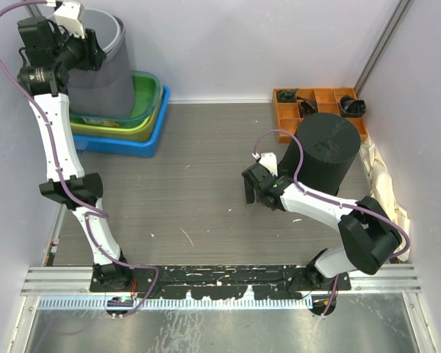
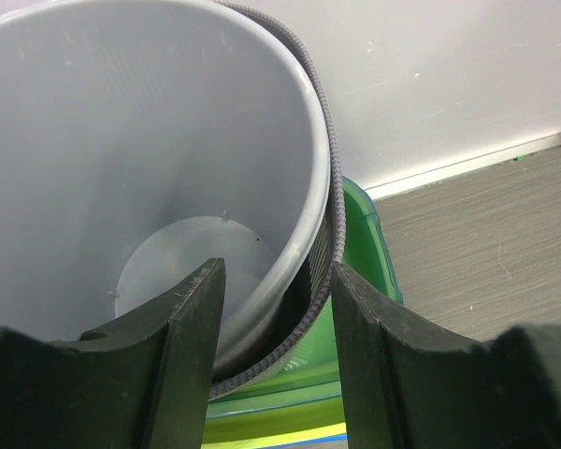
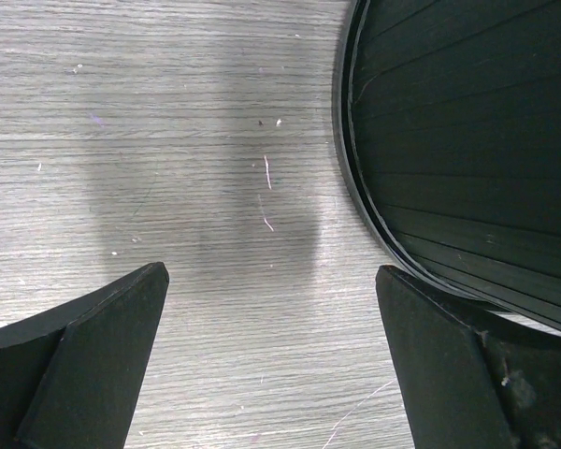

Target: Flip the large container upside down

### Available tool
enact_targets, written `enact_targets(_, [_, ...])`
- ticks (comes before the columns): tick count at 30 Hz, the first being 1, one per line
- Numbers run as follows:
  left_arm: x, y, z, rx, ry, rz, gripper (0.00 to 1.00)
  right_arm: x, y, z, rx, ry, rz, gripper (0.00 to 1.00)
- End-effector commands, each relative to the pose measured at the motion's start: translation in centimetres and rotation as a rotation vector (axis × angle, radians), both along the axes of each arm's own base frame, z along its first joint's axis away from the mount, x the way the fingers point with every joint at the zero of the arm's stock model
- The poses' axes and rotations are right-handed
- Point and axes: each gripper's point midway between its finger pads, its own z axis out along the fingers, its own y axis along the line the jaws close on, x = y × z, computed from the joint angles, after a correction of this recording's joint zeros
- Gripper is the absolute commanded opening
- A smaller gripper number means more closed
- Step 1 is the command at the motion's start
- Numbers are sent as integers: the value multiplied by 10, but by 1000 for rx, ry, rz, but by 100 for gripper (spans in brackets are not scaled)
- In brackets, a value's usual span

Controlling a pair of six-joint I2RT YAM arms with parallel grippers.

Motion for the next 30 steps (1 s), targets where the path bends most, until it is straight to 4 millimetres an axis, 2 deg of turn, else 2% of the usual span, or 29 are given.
enact_targets(1, [7,12,-53,37,151,16,49,6,7,12,51,-54,-11,100])
enact_targets(10, [0,17,-124,162,358,-66,54,4,8,12,67,-53,-10,100])
enact_targets(13, [-5,18,-146,190,429,-96,52,5,10,11,75,-51,-8,100])
enact_targets(17, [-9,19,-165,200,490,-116,48,6,12,9,82,-50,-5,100])
enact_targets(20, [-11,15,-166,191,495,-130,40,6,14,7,84,-45,-3,100])
enact_targets(23, [-14,10,-164,195,498,-140,27,6,15,4,85,-36,0,100])
enact_targets(27, [-22,2,-154,190,489,-153,4,5,16,1,83,-30,4,100])
enact_targets(28, [-25,0,-150,187,484,-158,0,5,16,1,87,-27,6,100])
enact_targets(30, [-34,-7,-139,176,474,-171,0,4,17,-1,89,-23,8,100])
